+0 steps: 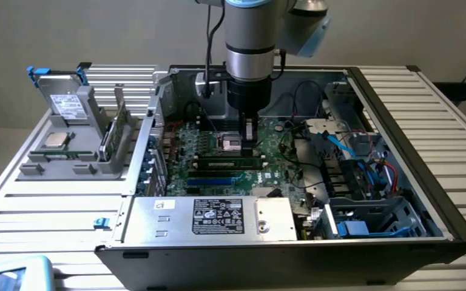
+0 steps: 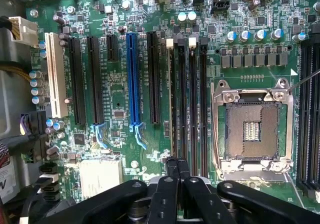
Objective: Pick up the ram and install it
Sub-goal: 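Press down the ram until it locks into place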
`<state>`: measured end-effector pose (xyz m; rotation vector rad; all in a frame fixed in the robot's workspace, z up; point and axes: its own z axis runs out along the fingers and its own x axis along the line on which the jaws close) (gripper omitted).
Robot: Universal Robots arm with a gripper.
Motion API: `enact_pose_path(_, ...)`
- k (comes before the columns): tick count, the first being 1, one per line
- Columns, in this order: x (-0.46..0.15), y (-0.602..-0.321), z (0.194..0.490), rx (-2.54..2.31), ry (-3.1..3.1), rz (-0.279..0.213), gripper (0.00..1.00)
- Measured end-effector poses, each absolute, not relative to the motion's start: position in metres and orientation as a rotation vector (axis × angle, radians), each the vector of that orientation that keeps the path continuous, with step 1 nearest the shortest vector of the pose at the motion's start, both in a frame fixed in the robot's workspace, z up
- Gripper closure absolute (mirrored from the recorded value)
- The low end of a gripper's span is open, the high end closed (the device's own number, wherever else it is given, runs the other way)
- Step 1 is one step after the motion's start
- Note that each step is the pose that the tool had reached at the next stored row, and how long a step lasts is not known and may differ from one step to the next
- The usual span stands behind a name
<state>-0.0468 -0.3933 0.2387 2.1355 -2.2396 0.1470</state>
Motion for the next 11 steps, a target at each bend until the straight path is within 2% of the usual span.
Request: enact_pose_path(11, -0.0423, -0.4009, 0.2355, 2.151, -2.265, 0.103, 0.89)
